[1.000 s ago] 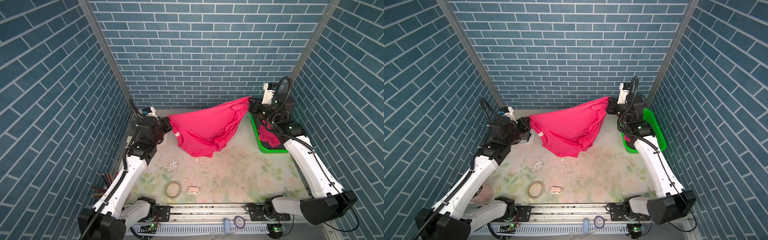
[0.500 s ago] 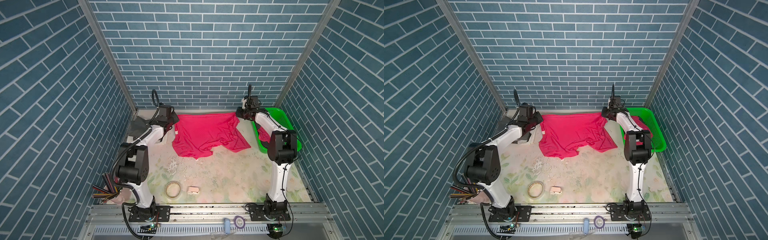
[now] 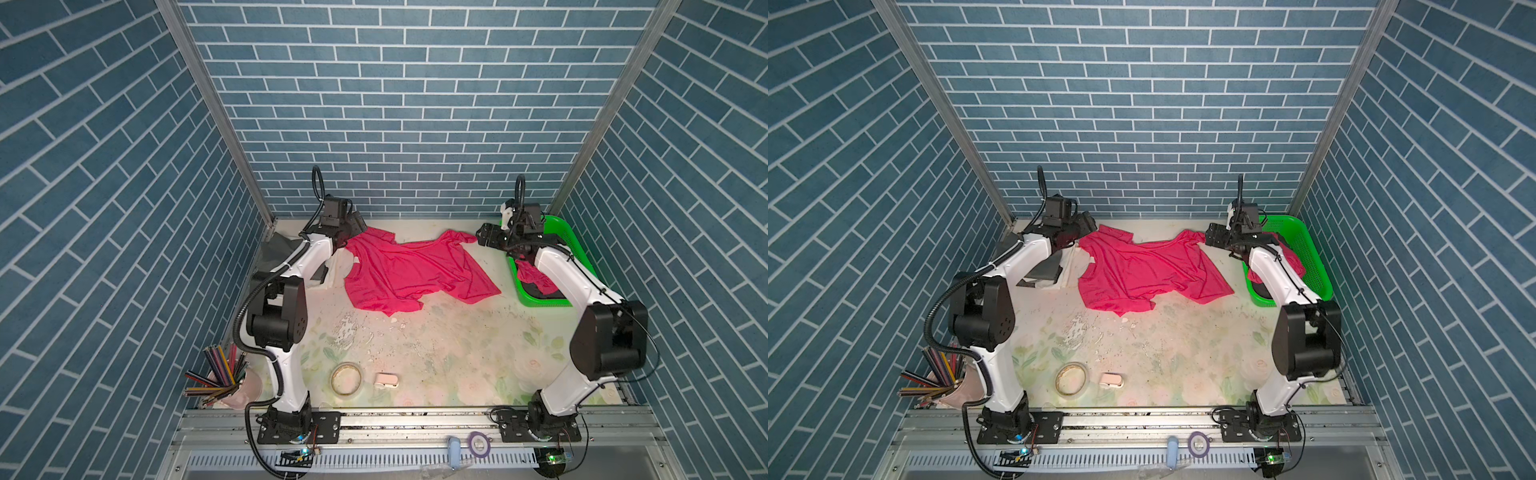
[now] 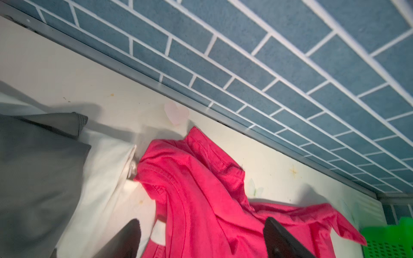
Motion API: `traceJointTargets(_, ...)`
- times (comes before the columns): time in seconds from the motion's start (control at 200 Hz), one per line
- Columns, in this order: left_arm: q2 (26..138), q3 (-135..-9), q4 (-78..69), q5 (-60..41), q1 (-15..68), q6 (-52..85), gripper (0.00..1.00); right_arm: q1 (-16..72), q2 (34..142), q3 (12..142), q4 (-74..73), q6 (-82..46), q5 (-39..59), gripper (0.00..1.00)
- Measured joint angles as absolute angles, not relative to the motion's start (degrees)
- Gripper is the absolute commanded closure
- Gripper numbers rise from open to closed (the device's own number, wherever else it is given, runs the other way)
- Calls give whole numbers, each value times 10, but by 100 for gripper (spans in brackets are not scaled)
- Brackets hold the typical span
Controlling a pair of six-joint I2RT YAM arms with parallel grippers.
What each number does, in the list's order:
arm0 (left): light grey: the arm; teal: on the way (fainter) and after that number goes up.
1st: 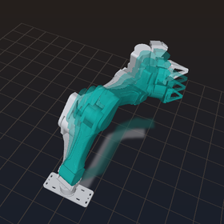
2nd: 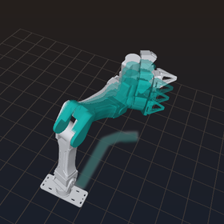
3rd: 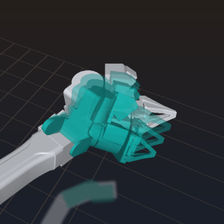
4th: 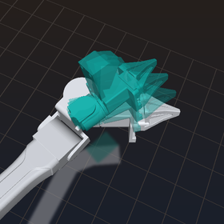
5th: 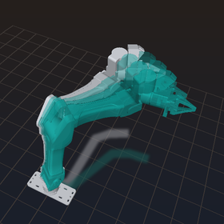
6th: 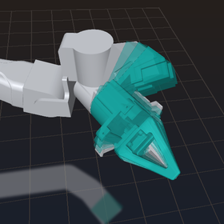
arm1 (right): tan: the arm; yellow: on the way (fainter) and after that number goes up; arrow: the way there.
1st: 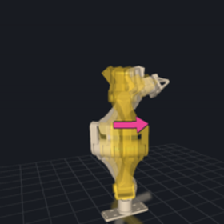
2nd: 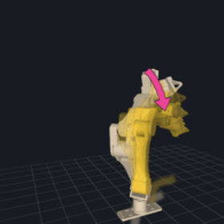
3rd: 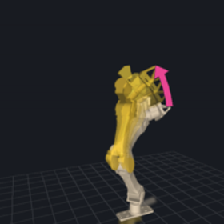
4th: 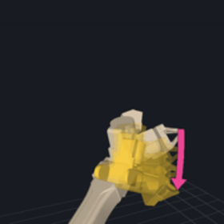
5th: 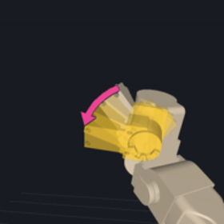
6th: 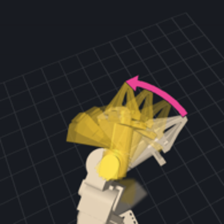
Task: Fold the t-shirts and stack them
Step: 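Lay the shirt flat, open both grippers and pull them back toward the robot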
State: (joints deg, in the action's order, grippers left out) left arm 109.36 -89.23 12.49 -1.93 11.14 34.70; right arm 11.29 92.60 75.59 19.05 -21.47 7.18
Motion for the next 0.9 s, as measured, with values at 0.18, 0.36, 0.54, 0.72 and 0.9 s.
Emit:
traceJointTargets(0.18, 958, -760, 84, -70, 130, 373, 12, 123, 837, 549, 157, -263, 16, 26)
traceJointTargets(0.36, 860, -632, 19, -119, 186, 408, 12, 122, 832, 426, 115, -329, 9, 28)
traceJointTargets(0.54, 835, -524, 1, -150, 226, 435, 12, 122, 864, 413, 53, -383, 22, 27)
traceJointTargets(0.72, 804, -477, 1, -169, 239, 457, 12, 122, 898, 413, -22, -443, 31, 32)
traceJointTargets(0.9, 775, -451, -8, -190, 243, 475, 12, 129, 929, 408, -89, -500, 33, 39)
